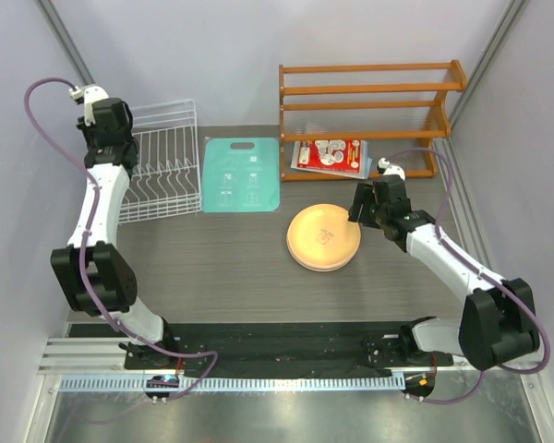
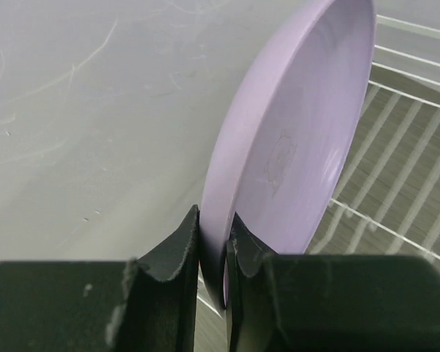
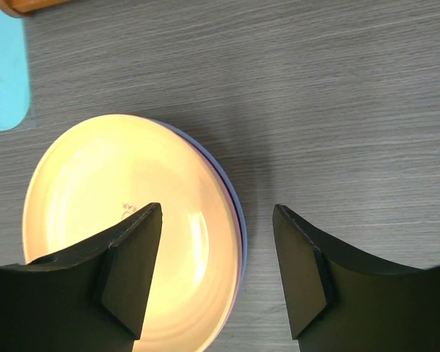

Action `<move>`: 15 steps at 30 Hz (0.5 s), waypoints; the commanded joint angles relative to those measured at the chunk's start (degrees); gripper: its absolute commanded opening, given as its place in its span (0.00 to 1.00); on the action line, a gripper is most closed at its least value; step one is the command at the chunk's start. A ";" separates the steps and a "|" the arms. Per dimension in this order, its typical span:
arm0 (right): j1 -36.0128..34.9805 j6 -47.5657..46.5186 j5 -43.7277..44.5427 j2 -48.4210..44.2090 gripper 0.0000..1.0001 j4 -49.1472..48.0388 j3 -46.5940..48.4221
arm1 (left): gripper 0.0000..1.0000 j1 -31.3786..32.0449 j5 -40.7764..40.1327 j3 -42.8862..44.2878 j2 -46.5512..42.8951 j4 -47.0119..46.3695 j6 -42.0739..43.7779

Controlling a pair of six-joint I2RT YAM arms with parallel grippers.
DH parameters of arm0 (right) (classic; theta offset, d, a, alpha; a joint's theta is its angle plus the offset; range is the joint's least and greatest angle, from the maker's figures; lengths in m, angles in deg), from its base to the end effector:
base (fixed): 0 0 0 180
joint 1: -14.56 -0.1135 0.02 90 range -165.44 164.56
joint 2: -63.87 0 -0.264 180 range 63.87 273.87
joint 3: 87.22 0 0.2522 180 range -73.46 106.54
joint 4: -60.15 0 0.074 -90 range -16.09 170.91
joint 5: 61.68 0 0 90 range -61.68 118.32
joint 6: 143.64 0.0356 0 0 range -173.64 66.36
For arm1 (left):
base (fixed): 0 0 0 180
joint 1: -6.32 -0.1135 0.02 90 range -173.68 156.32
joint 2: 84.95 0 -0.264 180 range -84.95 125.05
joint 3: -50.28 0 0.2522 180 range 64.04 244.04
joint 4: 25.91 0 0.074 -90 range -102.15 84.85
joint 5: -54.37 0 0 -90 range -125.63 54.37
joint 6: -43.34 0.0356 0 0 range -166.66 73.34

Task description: Unload the plates from the dish rack

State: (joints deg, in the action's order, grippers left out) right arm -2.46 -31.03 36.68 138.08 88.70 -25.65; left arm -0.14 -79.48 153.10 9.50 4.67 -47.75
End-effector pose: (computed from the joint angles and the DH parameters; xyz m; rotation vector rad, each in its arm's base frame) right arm 0.2659 0.0760 0.2404 0.1872 2.2803 0.1945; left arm 0.3771 0.0675 0.3757 -0.6245 1.8232 0.8066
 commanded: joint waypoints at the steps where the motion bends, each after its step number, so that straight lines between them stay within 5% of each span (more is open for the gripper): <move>1: 0.23 0.33 -4.91 -6.35 0.68 0.51 -0.17 | 0.00 2.23 12.62 1.74 -7.52 10.06 -13.05; 6: 0.23 1.56 -11.78 -10.05 0.68 0.59 -0.35 | 0.00 8.82 29.74 -4.13 -11.92 13.42 -21.93; 12: 0.14 3.40 -16.35 -13.83 0.68 0.68 -0.88 | 0.00 10.76 57.42 -15.65 -15.70 4.82 -35.03; 15: 0.05 4.72 -18.55 -14.98 0.69 -0.28 -1.23 | 0.00 13.47 61.77 -18.48 -15.62 1.64 -37.50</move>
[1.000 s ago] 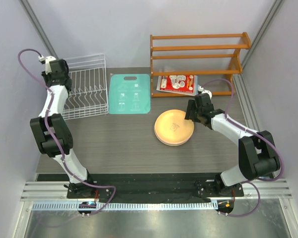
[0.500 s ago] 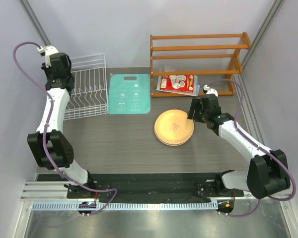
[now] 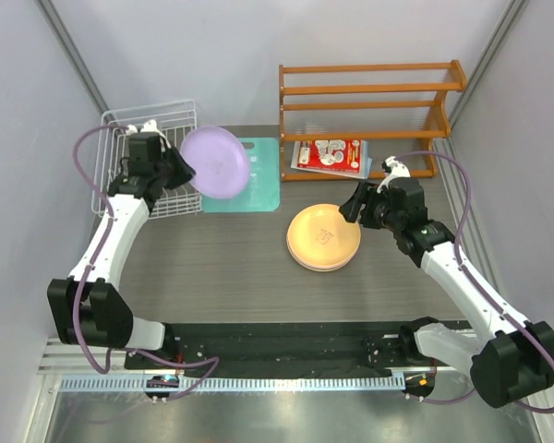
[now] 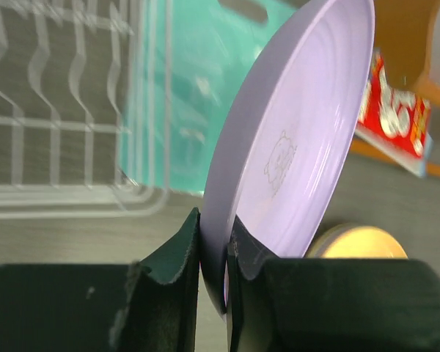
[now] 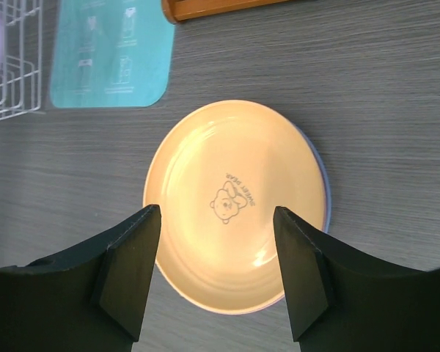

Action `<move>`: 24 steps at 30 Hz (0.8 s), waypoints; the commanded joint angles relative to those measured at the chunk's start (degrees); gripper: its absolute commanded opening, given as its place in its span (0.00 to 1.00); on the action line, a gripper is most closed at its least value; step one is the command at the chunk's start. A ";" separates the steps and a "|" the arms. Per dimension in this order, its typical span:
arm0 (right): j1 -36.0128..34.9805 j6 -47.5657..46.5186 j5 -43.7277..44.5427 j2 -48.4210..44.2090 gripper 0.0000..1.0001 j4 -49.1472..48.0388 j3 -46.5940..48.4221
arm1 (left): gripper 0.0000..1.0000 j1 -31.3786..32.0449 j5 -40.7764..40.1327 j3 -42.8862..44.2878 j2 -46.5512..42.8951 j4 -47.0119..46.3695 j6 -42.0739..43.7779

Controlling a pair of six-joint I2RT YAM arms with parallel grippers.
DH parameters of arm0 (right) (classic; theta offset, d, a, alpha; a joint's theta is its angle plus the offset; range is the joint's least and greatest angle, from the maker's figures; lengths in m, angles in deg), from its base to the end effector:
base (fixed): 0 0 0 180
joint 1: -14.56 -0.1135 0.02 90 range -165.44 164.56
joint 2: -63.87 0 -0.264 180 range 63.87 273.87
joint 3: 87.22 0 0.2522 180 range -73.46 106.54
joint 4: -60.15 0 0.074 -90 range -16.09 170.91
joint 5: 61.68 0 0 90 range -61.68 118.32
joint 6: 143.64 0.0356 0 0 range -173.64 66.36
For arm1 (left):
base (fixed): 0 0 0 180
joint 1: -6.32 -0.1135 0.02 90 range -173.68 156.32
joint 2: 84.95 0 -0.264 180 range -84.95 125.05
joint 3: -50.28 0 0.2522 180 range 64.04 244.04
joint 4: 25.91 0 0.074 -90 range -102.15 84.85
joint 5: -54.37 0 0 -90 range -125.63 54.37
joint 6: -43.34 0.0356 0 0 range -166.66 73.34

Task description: Unload the plates from the dish rack

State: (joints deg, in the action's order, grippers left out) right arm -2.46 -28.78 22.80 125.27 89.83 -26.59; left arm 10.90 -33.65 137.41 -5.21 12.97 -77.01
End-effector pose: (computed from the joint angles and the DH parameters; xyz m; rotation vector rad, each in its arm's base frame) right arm 0.2286 0.0736 0.2864 0.0876 2.1443 0.5352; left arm 0.3154 -0.0265 0.3485 -0.4582 2.0963 -0.3961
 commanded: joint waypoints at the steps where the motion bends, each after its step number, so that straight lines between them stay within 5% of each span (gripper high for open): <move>1: -0.03 2.91 -5.29 -2.43 0.69 -2.55 -0.46 | 0.00 3.41 16.56 -3.13 -0.73 -6.75 -8.32; 24: -2.67 8.54 -15.05 5.83 0.70 -15.30 -3.01 | 0.00 20.90 20.35 -11.76 -0.03 -13.96 -11.05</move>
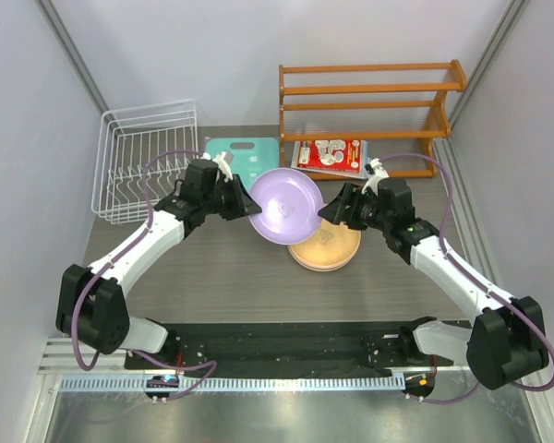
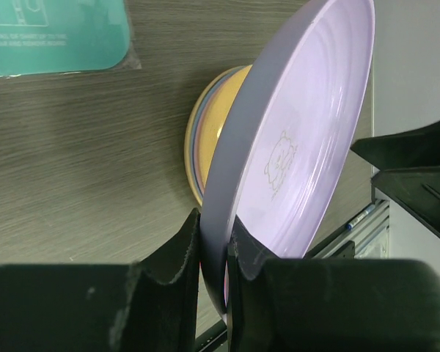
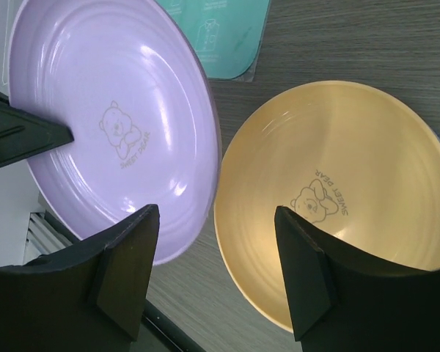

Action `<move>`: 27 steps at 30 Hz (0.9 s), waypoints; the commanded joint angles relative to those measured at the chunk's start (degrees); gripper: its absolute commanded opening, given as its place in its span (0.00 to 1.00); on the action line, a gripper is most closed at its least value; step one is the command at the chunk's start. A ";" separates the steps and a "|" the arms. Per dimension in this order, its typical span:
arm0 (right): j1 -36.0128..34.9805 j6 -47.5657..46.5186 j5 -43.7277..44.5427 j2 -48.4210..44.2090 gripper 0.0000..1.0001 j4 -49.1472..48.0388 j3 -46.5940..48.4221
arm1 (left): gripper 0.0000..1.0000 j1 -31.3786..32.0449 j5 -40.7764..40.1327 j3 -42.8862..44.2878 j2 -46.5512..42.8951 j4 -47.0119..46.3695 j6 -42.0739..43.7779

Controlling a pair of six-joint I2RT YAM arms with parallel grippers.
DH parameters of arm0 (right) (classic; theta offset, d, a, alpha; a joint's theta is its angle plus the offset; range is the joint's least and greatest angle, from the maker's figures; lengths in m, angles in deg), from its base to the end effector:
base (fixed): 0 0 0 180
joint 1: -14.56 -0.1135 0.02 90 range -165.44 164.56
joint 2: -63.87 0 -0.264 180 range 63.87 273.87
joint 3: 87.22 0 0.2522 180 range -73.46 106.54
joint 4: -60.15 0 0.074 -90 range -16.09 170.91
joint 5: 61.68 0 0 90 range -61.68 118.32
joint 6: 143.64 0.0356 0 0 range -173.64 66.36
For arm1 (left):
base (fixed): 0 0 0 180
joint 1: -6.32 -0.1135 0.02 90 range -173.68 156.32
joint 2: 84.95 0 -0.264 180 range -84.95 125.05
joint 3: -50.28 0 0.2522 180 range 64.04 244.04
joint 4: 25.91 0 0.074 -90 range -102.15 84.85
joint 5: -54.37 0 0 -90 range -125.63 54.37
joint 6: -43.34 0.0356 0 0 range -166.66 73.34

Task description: Unload the plates from the dish rack

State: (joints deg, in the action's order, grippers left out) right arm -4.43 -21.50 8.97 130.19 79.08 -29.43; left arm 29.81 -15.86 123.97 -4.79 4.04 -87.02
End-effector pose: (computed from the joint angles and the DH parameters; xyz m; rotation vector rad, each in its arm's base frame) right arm 0.2409 0.0954 0.2683 0.0248 2.1431 0.8866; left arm 0.2813 -0.1354 0.2814 -0.1395 2.3441 -0.9706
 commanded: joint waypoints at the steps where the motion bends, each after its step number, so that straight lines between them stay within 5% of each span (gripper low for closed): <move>1: -0.70 1.43 -1.04 1.09 0.70 -4.73 -0.35 | 0.00 2.87 2.64 1.86 -0.44 -5.02 -1.04; 6: -0.79 1.69 -1.65 2.40 0.67 -6.65 -0.61 | 0.00 5.60 2.73 2.13 0.43 -5.73 -1.21; 8: -0.79 1.79 -1.91 3.11 0.58 -6.66 -0.61 | 0.00 6.05 3.08 2.04 0.96 -5.55 -1.21; 13: -0.79 -0.40 0.97 1.62 0.02 -3.35 -0.09 | 0.00 6.13 0.63 2.04 0.18 -4.32 -0.16; 14: -0.79 -1.02 2.46 0.22 0.01 -2.11 0.26 | 0.00 6.13 0.01 2.30 -0.09 -3.45 0.80; 15: -0.79 -1.64 5.87 -0.40 0.01 0.87 0.79 | 0.05 6.13 -0.78 2.65 -0.18 -2.57 1.24; 19: -0.79 -3.75 13.98 -3.30 0.01 7.12 3.16 | 0.76 6.05 -11.29 4.06 -1.14 2.61 3.88; 22: -0.79 -5.24 19.08 -4.36 0.01 12.13 4.48 | 0.98 6.13 -18.86 4.59 -2.55 7.27 5.64; 27: -0.79 -6.56 25.15 -4.36 0.02 17.85 5.19 | 1.00 6.13 -34.34 3.45 -6.32 12.73 7.57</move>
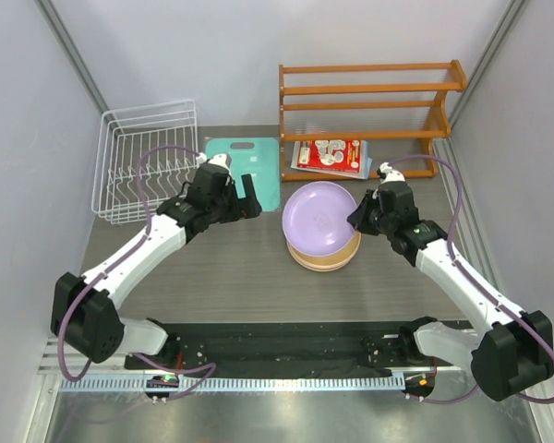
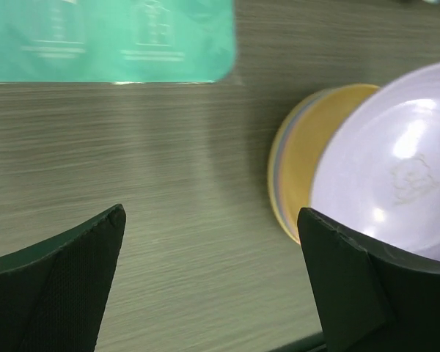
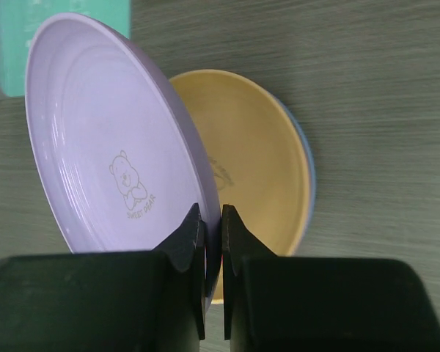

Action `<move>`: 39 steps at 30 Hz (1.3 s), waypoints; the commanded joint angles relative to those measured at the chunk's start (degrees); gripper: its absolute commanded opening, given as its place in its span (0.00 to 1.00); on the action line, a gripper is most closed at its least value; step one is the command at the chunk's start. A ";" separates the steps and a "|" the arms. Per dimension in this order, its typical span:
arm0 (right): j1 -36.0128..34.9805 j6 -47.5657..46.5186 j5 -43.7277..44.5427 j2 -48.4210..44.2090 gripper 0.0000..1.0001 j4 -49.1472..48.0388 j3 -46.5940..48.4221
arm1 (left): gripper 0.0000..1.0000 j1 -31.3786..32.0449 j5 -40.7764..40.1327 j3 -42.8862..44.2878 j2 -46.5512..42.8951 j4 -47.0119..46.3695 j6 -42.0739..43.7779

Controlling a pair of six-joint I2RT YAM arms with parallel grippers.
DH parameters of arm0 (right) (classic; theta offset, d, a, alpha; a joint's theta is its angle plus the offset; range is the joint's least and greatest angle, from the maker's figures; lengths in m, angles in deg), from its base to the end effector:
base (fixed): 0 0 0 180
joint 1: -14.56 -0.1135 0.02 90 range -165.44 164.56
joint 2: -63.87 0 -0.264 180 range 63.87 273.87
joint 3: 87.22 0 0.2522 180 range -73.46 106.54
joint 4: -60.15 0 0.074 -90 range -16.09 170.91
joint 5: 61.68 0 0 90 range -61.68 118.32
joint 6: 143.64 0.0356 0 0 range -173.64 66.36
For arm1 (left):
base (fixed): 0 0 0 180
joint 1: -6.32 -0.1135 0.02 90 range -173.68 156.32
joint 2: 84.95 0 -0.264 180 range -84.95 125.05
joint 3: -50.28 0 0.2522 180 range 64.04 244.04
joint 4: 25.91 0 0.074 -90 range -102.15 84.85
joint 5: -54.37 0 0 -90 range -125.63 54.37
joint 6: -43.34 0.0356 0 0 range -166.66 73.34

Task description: Unload the plates from the dish rack

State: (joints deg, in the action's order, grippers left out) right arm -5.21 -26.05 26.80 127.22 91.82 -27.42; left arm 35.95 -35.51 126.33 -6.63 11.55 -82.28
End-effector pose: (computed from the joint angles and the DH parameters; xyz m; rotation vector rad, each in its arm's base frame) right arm 0.2282 0.0830 0.2706 0.1367 2.2247 0.4909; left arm 0.2632 -0.1498 0.2920 -0.1210 2.3338 -0.5932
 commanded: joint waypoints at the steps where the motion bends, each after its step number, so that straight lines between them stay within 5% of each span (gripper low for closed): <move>1: -0.01 -2.11 8.80 -1.13 0.02 5.64 3.00 | 0.99 -0.01 -16.45 0.65 -5.19 5.73 2.92; 7: -0.01 -3.59 11.10 0.80 0.04 5.91 3.35 | 0.99 -0.01 -26.57 -5.32 -12.04 3.37 3.27; 17: -0.01 -3.69 8.02 6.96 0.17 3.45 4.23 | 1.00 -0.01 -30.71 -9.63 -16.45 3.63 3.71; 20: -0.01 -3.78 6.71 7.31 0.28 3.36 4.32 | 0.99 -0.01 -30.71 -10.07 -16.54 3.28 3.71; 24: -0.01 -3.95 6.70 5.21 0.62 3.71 4.06 | 0.99 -0.01 -30.53 -9.72 -15.40 3.37 3.97; 26: -0.01 -3.95 7.40 4.24 0.66 5.02 4.14 | 1.00 -0.01 -30.71 -9.64 -14.87 3.37 3.98; 39: -0.01 -4.74 30.86 -4.37 0.72 3.63 -2.77 | 0.99 -0.01 -32.81 -9.02 -14.16 -0.66 3.18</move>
State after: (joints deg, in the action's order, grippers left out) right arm -5.21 -29.79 46.84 124.46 99.32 -25.58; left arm 35.95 -65.43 116.29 -20.27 15.51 -79.11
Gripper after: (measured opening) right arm 0.716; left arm 0.994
